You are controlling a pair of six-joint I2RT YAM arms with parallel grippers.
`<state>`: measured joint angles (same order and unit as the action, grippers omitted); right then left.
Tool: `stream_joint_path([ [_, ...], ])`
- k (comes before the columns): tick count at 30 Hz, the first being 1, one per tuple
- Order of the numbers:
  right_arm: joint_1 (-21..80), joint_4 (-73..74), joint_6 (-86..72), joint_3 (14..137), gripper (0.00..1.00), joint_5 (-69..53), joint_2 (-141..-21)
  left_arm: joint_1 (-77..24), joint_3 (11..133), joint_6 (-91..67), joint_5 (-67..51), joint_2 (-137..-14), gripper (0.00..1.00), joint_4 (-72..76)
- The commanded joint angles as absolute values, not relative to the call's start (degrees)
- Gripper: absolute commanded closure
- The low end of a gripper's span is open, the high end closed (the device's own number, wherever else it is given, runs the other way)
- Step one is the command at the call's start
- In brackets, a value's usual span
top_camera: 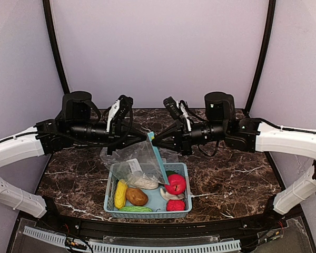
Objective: Place the food in the zip-top bag and seal the zipper
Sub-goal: Unzip the zipper from the zipper food storage bag.
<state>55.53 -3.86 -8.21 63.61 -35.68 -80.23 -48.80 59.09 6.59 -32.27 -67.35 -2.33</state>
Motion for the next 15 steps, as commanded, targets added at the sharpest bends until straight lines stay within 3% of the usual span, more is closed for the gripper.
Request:
stream_joint_path([
  [1,56.07,-2.99,-7.82,62.8,1.0,-34.05,-81.39,-48.69,58.51,5.28,-31.2,-64.77,0.99,-0.22],
  [15,56.07,-2.9,-8.78,60.55,1.0,-33.31,-82.35,-46.27,57.88,1.89,-33.64,-63.46,0.99,3.93],
])
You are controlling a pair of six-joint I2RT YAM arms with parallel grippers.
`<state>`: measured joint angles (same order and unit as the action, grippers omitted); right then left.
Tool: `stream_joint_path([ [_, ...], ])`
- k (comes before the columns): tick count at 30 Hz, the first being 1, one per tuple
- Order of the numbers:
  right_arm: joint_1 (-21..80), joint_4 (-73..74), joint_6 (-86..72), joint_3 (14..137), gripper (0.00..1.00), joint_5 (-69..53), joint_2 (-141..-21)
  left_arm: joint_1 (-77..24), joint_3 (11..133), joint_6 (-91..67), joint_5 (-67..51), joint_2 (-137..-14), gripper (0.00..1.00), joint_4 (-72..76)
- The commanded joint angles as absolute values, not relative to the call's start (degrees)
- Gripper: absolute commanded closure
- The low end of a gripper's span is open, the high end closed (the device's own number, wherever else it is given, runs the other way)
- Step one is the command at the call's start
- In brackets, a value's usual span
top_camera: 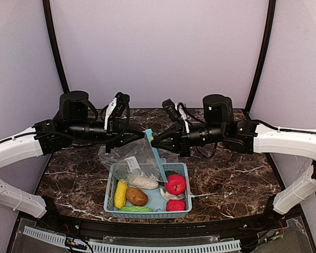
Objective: Place the food in the zip-top bag and seal the zipper
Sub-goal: Unzip the zipper from the zipper food storage bag, then hold the zipper food storage bag.
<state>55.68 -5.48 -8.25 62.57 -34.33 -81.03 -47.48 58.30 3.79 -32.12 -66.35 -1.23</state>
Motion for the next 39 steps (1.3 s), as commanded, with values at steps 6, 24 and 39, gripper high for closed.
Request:
stream_joint_path([
  [6,56.02,-2.89,-9.16,59.69,1.0,-33.46,-82.3,-43.89,57.71,0.58,-34.19,-62.59,0.99,4.89],
  [24,56.06,-4.22,-9.54,60.2,1.0,-35.93,-81.94,-43.57,60.49,-0.39,-44.97,-70.76,0.74,1.98],
  [39,56.07,-3.96,-9.4,60.38,1.0,-36.05,-83.0,-43.81,60.31,0.4,-43.77,-70.92,0.99,1.78],
])
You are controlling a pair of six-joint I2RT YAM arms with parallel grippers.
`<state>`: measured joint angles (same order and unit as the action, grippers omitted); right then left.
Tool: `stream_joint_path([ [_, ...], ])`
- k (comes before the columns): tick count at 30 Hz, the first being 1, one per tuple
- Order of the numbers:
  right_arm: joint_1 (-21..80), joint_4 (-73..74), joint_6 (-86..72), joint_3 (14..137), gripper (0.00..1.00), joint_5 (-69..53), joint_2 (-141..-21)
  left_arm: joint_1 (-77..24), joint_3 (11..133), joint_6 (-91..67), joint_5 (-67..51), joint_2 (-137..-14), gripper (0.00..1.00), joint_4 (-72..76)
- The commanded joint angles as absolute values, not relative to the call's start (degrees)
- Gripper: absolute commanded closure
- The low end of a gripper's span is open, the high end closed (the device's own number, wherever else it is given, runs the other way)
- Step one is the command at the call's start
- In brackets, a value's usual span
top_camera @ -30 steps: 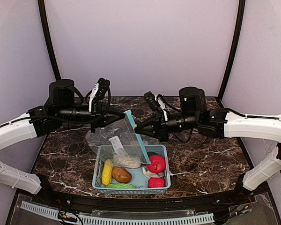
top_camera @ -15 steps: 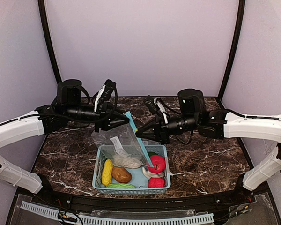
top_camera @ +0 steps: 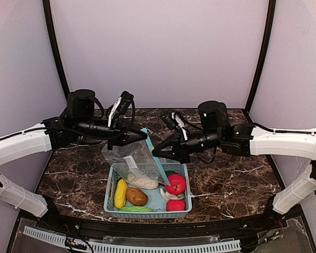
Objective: Place the food in the zip-top bag and seal the zipper
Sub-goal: Hold the zipper food storage bag, then unzip the zipper from the zipper food storage bag.
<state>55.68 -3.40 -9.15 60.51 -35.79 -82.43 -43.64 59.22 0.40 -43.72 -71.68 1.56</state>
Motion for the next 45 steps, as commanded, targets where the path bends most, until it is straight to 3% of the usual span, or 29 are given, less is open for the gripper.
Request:
stream_joint_path([
  [1,56.08,-3.87,-9.47,60.41,1.0,-35.95,-83.01,-43.83,60.17,0.34,-43.46,-70.58,0.99,2.12],
  [45,56.4,-3.03,-14.19,50.8,1.0,-36.82,-84.64,-34.3,59.33,-2.79,-39.44,-62.17,0.99,4.79],
])
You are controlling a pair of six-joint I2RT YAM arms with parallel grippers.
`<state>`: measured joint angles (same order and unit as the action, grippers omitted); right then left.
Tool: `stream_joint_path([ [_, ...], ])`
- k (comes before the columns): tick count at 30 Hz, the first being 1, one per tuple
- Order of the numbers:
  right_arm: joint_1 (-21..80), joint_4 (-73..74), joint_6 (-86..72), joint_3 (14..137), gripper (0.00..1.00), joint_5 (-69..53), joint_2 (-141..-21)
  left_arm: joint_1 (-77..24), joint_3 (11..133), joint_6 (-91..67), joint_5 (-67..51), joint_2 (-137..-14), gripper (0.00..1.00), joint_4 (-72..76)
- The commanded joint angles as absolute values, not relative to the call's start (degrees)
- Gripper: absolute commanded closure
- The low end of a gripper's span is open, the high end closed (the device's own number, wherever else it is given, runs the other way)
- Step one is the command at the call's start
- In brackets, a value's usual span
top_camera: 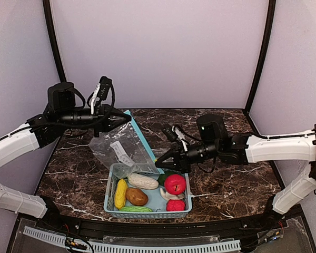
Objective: Place the food in the zip-top bag and seal the zipper
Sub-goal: Unzip the zipper from the zipper food storage bag.
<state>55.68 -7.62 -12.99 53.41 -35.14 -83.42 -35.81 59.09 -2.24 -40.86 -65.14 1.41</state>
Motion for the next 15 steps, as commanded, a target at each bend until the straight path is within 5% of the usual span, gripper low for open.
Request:
stream_joint_path([
  [1,56.4,-3.0,-14.35,50.66,1.0,-36.83,-84.58,-34.04,59.26,-2.87,-39.45,-62.11,0.99,4.93],
  [15,56.76,-2.89,-15.06,48.93,1.0,-36.47,-83.91,-32.44,58.99,-3.52,-40.0,-62.08,0.99,5.77],
])
